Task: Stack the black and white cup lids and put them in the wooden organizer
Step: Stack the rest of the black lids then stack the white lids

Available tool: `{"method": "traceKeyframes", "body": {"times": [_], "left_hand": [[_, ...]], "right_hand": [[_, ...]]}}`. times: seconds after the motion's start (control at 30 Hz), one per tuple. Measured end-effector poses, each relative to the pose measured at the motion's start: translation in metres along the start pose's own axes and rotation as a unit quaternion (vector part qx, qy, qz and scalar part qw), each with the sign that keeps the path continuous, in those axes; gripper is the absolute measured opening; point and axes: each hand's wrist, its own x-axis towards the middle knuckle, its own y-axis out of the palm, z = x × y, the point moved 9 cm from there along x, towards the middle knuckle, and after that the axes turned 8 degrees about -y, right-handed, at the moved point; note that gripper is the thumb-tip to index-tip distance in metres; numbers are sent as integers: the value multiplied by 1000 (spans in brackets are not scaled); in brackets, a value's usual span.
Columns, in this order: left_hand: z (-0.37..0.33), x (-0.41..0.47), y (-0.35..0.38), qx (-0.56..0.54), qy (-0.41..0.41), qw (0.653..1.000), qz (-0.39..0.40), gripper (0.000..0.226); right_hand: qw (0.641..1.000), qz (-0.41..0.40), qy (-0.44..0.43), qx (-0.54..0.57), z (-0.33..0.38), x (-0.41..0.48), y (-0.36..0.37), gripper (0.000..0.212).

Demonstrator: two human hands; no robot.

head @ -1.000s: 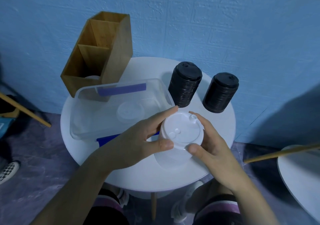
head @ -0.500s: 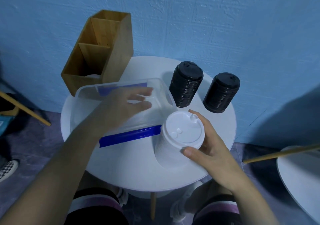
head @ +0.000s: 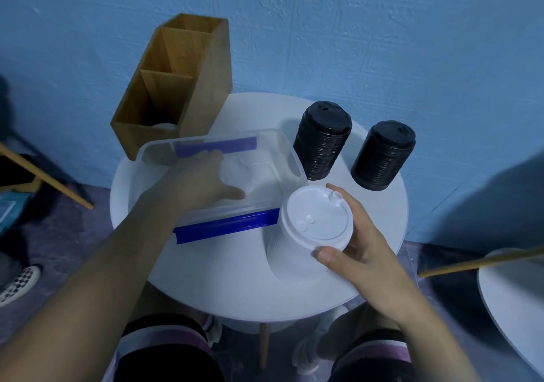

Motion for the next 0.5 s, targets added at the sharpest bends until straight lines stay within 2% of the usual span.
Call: {"method": "traceKeyframes", "body": {"times": [0.17, 0.27, 0.33, 0.5], "left_hand": [[-9, -4, -10, -108, 35, 993, 14, 81], [-17, -14, -27, -206, 46, 978, 6, 79], [-30, -32, -41, -254, 83, 964, 10, 74], [-71, -91, -43, -291, 207, 928, 107, 79]], "right_hand": [[1000, 4, 0, 8, -2, -1, 1, 76], [1000, 2, -2, 8, -2, -2, 1, 75], [1000, 0, -1, 8, -3, -1, 0, 75], [1000, 5, 3, 9, -1, -1, 0, 73]]}}
